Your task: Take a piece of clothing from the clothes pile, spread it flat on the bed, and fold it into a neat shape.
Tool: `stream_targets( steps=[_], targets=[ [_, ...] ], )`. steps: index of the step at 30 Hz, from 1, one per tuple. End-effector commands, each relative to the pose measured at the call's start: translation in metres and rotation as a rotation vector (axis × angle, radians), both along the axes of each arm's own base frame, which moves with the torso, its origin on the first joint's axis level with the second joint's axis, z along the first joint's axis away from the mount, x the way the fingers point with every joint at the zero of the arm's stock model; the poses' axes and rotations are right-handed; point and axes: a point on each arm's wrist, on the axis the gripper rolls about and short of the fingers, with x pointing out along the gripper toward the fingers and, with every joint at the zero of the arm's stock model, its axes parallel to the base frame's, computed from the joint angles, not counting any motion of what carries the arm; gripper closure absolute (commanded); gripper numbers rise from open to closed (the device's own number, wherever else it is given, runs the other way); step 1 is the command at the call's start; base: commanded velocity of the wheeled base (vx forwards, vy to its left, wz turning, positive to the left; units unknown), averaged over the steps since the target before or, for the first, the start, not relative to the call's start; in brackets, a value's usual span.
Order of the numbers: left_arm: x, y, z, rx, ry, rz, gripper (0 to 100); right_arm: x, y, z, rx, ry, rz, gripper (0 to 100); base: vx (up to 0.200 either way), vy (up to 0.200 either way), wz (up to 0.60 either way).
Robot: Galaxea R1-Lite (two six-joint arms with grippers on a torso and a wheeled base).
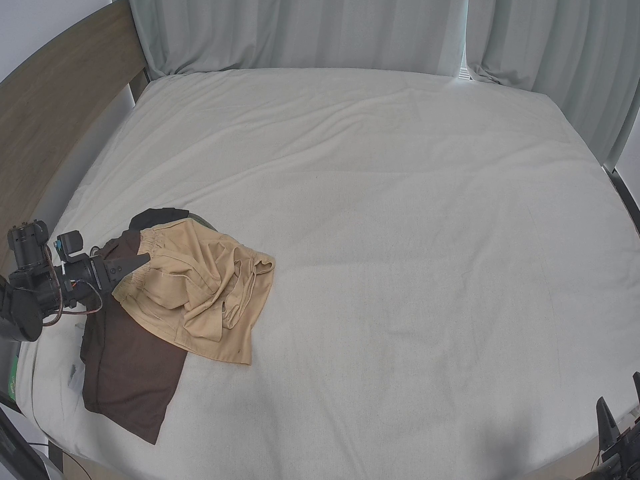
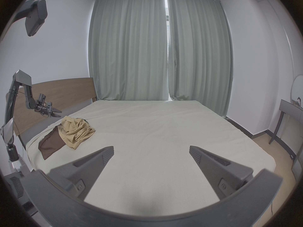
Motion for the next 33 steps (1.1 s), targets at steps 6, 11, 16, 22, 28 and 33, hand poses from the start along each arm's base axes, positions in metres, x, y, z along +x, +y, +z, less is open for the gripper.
stream_targets(
  steps=[6,11,16,22,28,33],
  targets=[
    [0.017,-0.007,-0.004,0.0,0.0,-0.033,0,0.001,0.0,-0.005,-0.001,0.008,0.001,0,0.0,0.0,0.0],
    [0.027,-0.003,-0.004,0.004,-0.012,-0.025,0,0.0,0.0,-0.005,-0.001,0.007,0.001,0,0.0,0.0,0.0],
    [0.033,0.0,-0.005,0.005,-0.016,-0.021,0,0.001,0.0,-0.005,-0.001,0.008,0.001,0,0.0,0.0,0.0],
    [0.042,0.001,-0.013,0.002,-0.006,-0.024,0,0.0,0.0,-0.005,-0.001,0.007,0.001,0,0.0,0.0,0.0],
    [0.049,0.001,-0.016,0.001,-0.009,-0.034,0,0.0,0.0,-0.005,-0.001,0.007,0.001,0,0.0,0.0,0.0],
    [0.051,-0.004,-0.019,0.0,-0.003,-0.05,0,0.001,0.0,-0.005,-0.001,0.008,0.001,0,0.0,0.0,0.0]
  ],
)
